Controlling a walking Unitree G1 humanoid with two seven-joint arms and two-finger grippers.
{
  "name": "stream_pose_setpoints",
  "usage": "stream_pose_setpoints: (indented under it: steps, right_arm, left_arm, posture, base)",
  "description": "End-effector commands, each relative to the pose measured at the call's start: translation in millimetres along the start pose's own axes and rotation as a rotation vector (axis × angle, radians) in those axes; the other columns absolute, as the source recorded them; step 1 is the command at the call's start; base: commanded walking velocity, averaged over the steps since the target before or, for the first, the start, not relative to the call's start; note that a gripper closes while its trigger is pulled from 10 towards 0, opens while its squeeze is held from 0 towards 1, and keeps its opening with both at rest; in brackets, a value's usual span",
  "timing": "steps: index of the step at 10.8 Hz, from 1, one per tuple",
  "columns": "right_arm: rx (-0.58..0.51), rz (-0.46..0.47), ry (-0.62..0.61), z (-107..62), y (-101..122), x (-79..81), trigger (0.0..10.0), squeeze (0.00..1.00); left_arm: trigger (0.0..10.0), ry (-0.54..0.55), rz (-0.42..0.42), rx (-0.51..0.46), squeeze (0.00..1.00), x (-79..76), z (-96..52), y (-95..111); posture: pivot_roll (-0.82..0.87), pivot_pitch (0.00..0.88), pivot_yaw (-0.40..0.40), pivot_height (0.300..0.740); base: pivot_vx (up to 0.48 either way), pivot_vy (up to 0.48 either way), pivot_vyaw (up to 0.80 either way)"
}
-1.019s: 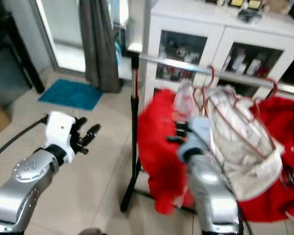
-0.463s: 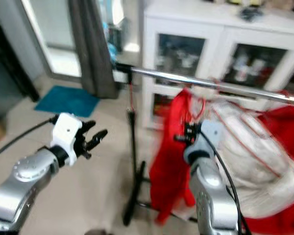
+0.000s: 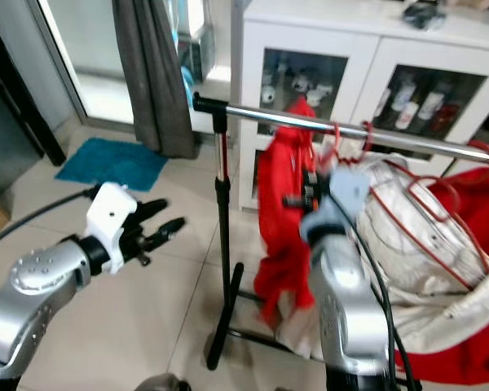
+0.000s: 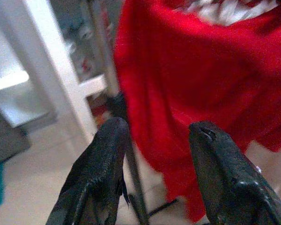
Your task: Hang hanger
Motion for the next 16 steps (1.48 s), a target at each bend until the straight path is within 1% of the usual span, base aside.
stream_pose_setpoints:
  steps: [1, 2, 3, 4, 5, 7, 8, 9, 10, 11, 12, 13, 14, 15, 16]
  right_arm:
    - [-0.019, -0.004, 0.021, 6.8, 6, 2.5, 10.0, 0.0]
    - [0.014, -0.013, 0.041, 18.2, 5, 5.3, 10.0, 0.0]
    - [0.07, -0.033, 0.068, 27.6, 1, 9.1, 10.0, 0.0]
    - [0.123, -0.063, 0.086, 35.4, -4, 11.7, 10.0, 0.0]
    - [0.16, -0.077, 0.104, 49.0, -8, 17.0, 10.0, 0.0]
    - [0.189, -0.085, 0.094, 69.6, -6, 25.1, 10.0, 0.0]
    - [0.177, -0.088, 0.094, 77.1, -1, 28.2, 10.0, 0.0]
    - [0.186, -0.092, 0.089, 81.2, 1, 29.2, 10.0, 0.0]
    - [0.225, -0.1, 0.083, 82.7, -3, 27.6, 10.0, 0.0]
    - [0.293, -0.137, 0.084, 81.8, -12, 26.0, 10.0, 0.0]
    - [0.332, -0.155, 0.086, 80.0, -19, 25.2, 10.0, 0.0]
    - [0.349, -0.162, 0.087, 78.6, -23, 24.6, 10.0, 0.0]
    - [0.34, -0.151, 0.09, 77.2, -21, 25.0, 10.0, 0.0]
    - [0.302, -0.125, 0.094, 76.4, -15, 25.6, 10.0, 0.93]
    - [0.262, -0.085, 0.112, 73.5, -7, 26.3, 10.0, 1.0]
  left_arm:
    - [10.0, -0.058, 0.0, -0.03, 0.0, -4.3, 1.3, 10]
    - [10.0, -0.119, -0.003, -0.037, 0.0, -8.6, 3.6, 14]
    - [10.0, -0.169, 0.005, -0.033, 0.0, -12.7, 4.2, 15]
    - [10.0, -0.205, 0.01, -0.031, 0.0, -15.4, 3.7, 17]
    - [10.0, -0.245, 0.013, -0.025, 0.0, -18.8, 1.3, 20]
    - [10.0, -0.257, 0.022, -0.006, 0.0, -19.6, -1.6, 19]
    - [10.0, -0.258, 0.023, 0.0, 0.0, -19.1, -2.6, 19]
    - [10.0, -0.258, 0.023, 0.004, 0.0, -18.7, -3.2, 19]
    - [10.0, -0.258, 0.025, 0.008, 0.0, -18.6, -3.4, 19]
    - [10.0, -0.26, 0.027, 0.017, 0.0, -18.9, -3.6, 17]
    - [10.0, -0.266, 0.027, 0.023, 0.0, -20.0, -4.0, 16]
    - [10.0, -0.269, 0.026, 0.024, 0.0, -20.4, -4.1, 16]
    - [10.0, -0.273, 0.026, 0.024, 0.0, -20.4, -4.1, 17]
    - [10.0, -0.27, 0.024, 0.018, 0.0, -20.1, -3.7, 18]
    - [10.0, -0.257, 0.019, 0.007, 0.0, -19.1, -3.5, 19]
  posture:
    - [0.1, 0.04, -0.007, 0.74]
    - [0.09, 0.037, -0.009, 0.74]
    - [0.1, 0.036, -0.01, 0.74]
    - [0.09, 0.034, -0.016, 0.74]
    - [0.1, 0.033, -0.02, 0.74]
    - [0.1, 0.03, -0.027, 0.74]
    - [0.1, 0.032, -0.029, 0.74]
    - [0.1, 0.034, -0.03, 0.74]
    - [0.1, 0.036, -0.031, 0.74]
    - [0.1, 0.039, -0.03, 0.74]
    - [0.1, 0.04, -0.029, 0.74]
    - [0.1, 0.04, -0.026, 0.74]
    - [0.1, 0.039, -0.024, 0.74]
    - [0.1, 0.038, -0.021, 0.74]
    - [0.1, 0.039, -0.022, 0.74]
  base:
    - [0.0, 0.0, 0.0]
    - [0.0, 0.0, 0.0]
    - [0.0, 0.0, 0.0]
    - [0.0, 0.0, 0.0]
    - [0.0, 0.0, 0.0]
    - [0.0, 0.0, 0.0]
    - [0.0, 0.0, 0.0]
    - [0.0, 0.0, 0.0]
    - [0.0, 0.0, 0.0]
    - [0.0, 0.0, 0.0]
    - [0.0, 0.0, 0.0]
    - [0.0, 0.0, 0.0]
    - [0.0, 0.0, 0.0]
    - [0.0, 0.0, 0.0]
    - [0.0, 0.0, 0.0]
Point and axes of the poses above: a point about 5 cm out from each wrist's last joint towards the gripper, its own z axis pointing out of the wrist towards the gripper, its own y axis along the axis of the wrist's last joint, x = y × z, the point moved 1 cm from there along z, pointing out of the wrist towards the gripper, and after that the axes turned 2 degrees about z, right-handed, at the moved point
